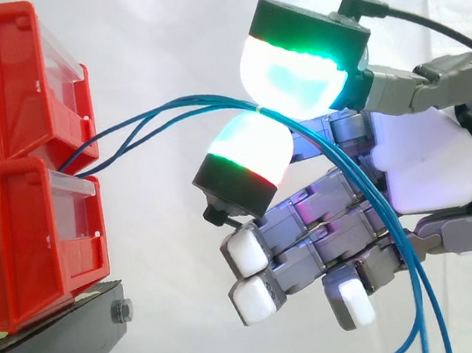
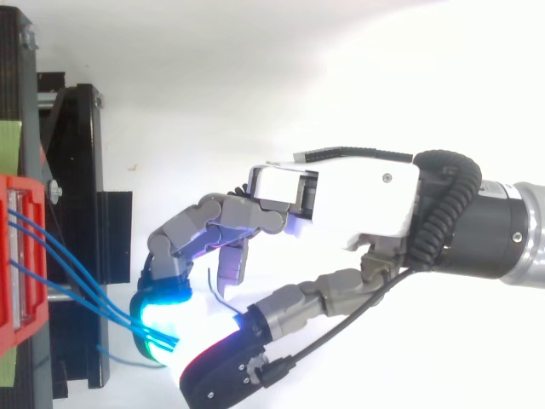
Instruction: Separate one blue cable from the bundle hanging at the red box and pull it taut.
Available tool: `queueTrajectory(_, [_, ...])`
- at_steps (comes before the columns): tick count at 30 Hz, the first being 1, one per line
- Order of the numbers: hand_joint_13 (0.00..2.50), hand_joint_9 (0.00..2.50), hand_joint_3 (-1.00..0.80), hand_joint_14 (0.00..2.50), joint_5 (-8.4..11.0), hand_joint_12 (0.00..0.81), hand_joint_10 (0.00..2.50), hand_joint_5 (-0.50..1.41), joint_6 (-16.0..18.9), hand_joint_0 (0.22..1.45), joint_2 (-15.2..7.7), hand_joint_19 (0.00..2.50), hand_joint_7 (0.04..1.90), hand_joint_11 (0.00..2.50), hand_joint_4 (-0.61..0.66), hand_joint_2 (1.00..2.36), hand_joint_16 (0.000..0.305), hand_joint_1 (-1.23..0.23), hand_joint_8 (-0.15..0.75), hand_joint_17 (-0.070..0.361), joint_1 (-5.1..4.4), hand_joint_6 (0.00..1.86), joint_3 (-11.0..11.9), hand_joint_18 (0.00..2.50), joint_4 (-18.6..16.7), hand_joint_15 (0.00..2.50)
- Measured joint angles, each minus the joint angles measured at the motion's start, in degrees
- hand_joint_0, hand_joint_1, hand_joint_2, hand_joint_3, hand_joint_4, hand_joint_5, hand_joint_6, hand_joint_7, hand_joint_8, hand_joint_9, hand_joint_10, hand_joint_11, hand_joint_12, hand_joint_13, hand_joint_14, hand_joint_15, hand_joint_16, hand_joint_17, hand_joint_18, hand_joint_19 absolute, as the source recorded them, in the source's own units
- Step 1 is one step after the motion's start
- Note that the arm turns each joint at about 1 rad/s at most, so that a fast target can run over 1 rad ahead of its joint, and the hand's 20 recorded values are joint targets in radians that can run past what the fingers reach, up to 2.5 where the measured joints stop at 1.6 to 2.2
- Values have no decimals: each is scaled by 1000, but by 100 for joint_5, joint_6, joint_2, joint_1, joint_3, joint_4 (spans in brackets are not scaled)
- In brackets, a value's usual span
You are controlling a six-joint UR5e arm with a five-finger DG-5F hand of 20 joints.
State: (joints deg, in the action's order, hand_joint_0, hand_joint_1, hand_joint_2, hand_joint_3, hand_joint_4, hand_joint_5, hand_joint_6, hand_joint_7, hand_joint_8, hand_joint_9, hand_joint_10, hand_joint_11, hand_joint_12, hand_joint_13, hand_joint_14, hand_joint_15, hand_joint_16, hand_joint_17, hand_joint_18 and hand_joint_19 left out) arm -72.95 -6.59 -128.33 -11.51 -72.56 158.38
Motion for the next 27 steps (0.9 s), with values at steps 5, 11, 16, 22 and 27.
queueTrajectory(5, [647,682,-235,20,0,414,23,-211,0,709,0,820,1139,992,0,1022,49,-791,351,110,-1,841,1,901,0,722])
queueTrajectory(11, [665,710,-352,21,0,410,23,-217,0,804,0,845,1149,1003,14,1014,49,-883,334,109,-7,883,0,883,0,736])
queueTrajectory(16, [670,733,-500,22,0,408,24,-207,0,858,0,851,1150,1019,6,1000,48,-899,334,108,-8,893,1,864,0,734])
queueTrajectory(22, [672,730,-500,23,0,404,24,-195,0,821,0,762,1224,1017,16,1000,49,-928,329,110,-9,896,0,908,0,711])
queueTrajectory(27, [653,718,-500,25,0,402,25,-193,0,768,0,743,1210,1005,18,1000,49,-985,327,110,-8,891,-1,896,0,696])
